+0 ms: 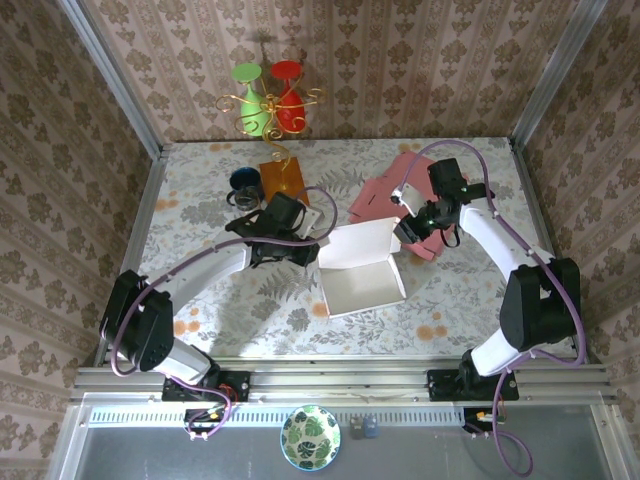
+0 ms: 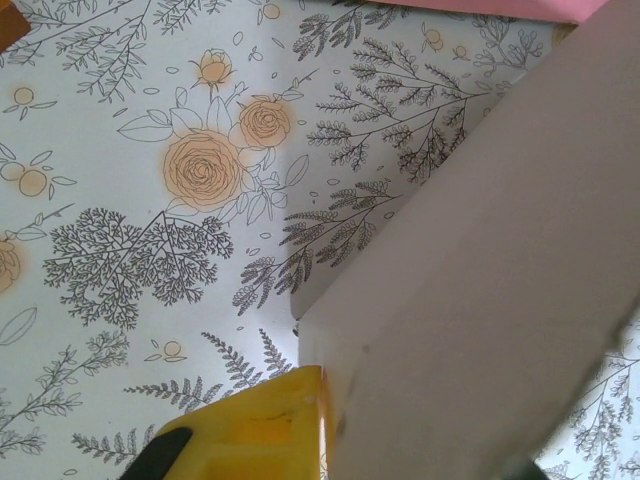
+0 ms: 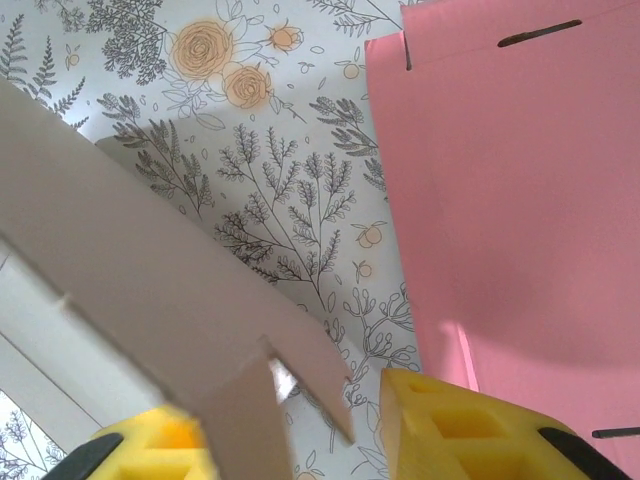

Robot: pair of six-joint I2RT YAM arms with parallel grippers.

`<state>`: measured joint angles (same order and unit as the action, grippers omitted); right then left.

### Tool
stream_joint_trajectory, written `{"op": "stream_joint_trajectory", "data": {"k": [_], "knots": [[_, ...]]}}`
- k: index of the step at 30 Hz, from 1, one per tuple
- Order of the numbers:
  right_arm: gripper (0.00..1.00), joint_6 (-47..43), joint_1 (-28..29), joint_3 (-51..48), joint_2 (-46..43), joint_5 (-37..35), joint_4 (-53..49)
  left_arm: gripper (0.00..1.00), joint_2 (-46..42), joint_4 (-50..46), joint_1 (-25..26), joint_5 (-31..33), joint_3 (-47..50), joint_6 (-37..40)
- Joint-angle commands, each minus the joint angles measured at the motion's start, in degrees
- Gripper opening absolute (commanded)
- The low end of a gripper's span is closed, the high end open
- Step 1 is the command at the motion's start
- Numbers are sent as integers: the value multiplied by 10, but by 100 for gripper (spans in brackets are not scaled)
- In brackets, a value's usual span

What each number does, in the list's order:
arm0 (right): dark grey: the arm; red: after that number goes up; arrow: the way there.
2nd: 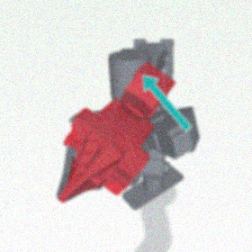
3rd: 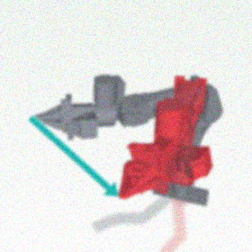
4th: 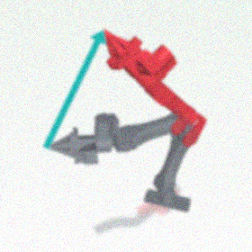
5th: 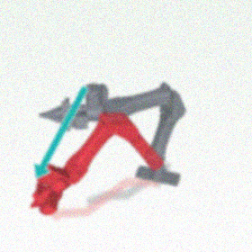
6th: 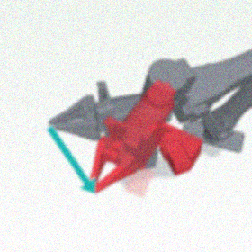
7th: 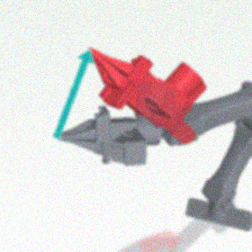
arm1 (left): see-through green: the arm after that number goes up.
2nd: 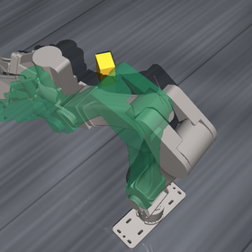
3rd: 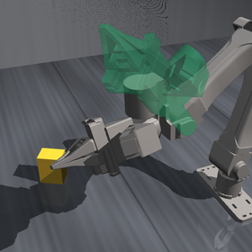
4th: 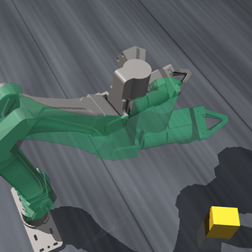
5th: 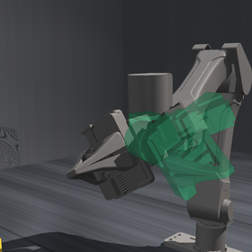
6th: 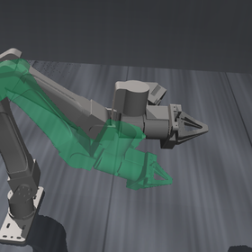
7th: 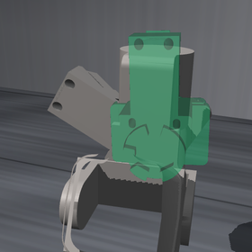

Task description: Fold the paper box

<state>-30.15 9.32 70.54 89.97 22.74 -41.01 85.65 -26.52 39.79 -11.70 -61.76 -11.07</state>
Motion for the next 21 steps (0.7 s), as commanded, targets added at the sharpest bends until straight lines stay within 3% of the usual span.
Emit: {"op": "stream_joint_trajectory", "data": {"k": [1, 6, 10, 21], "knots": [[32, 2, 9, 15, 5, -2, -19, 7, 12, 5, 4, 11, -23, -8], [23, 11, 18, 9, 0, -21, -19, 3, 18, 8, 7, 23, -32, -12], [22, 19, 17, 7, -1, -40, -5, 2, 19, 7, 8, 23, -34, -9], [5, 54, 13, 33, 26, 2, 8, 0, 20, -4, 5, 33, -43, 13]]}}
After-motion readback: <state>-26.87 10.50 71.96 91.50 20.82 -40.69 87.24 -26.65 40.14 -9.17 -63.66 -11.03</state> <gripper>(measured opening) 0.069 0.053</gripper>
